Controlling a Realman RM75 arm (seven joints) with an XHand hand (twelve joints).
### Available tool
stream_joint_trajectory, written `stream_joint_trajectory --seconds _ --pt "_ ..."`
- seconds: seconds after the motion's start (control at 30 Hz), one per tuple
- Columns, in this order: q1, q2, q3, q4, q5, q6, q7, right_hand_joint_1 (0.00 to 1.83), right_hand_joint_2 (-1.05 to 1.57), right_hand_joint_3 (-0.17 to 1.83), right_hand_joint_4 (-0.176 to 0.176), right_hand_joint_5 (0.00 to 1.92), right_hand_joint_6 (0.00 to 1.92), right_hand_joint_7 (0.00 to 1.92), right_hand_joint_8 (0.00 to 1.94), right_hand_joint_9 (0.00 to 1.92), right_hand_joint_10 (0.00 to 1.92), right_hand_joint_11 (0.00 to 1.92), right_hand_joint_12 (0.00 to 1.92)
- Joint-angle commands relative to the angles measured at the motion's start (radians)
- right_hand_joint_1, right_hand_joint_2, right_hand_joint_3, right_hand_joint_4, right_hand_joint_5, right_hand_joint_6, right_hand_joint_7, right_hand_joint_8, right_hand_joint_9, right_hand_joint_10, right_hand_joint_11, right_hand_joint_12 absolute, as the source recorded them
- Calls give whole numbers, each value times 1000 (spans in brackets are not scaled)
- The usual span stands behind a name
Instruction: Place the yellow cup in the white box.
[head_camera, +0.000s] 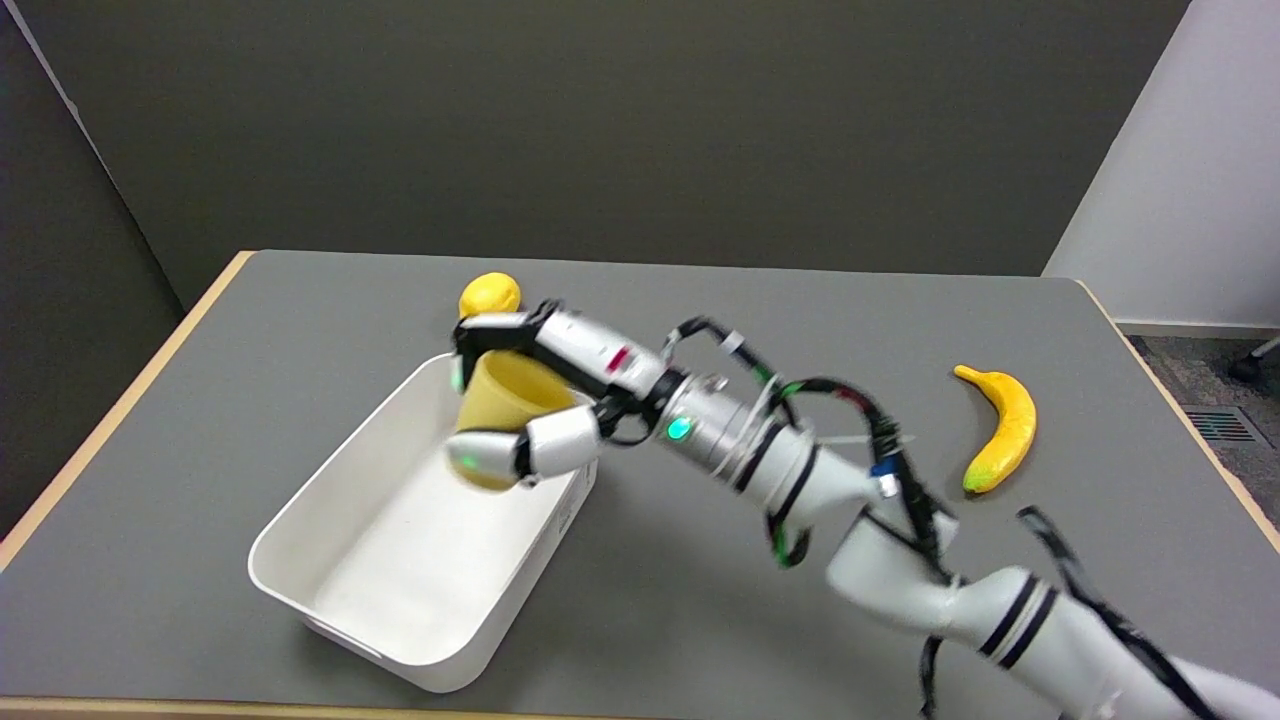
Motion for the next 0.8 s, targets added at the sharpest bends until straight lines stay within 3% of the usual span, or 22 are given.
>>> stream_joint_trajectory --seconds 0.03,0.3,0.57,0.7,0.73,0.77,0.8 --pt "111 -260 -215 -245 112 -79 -60 819 1054 795 -14 547 1921 607 1941 1111 1921 652 1921" --pt "210 -274 -223 -328 103 -104 -89 816 1063 780 -15 541 1921 600 1941 1093 1921 628 1921" --pt "235 -274 -219 -293 106 -117 -258 836 1020 848 -19 567 1921 601 1941 1103 1921 645 1921" --pt "203 -265 -211 -291 107 -45 -352 826 1033 827 -11 560 1921 587 1941 1084 1921 677 1921" --pt "190 -261 -206 -287 108 -30 -378 863 1036 771 -36 576 1859 434 1941 805 1921 428 1921" --pt "182 -260 -204 -285 111 -22 -385 925 1019 685 -85 588 1673 170 1927 301 1921 -1 1921" --pt "169 -258 -196 -275 112 -17 -402 907 879 785 -126 505 1231 128 1847 155 1921 -1 1921"
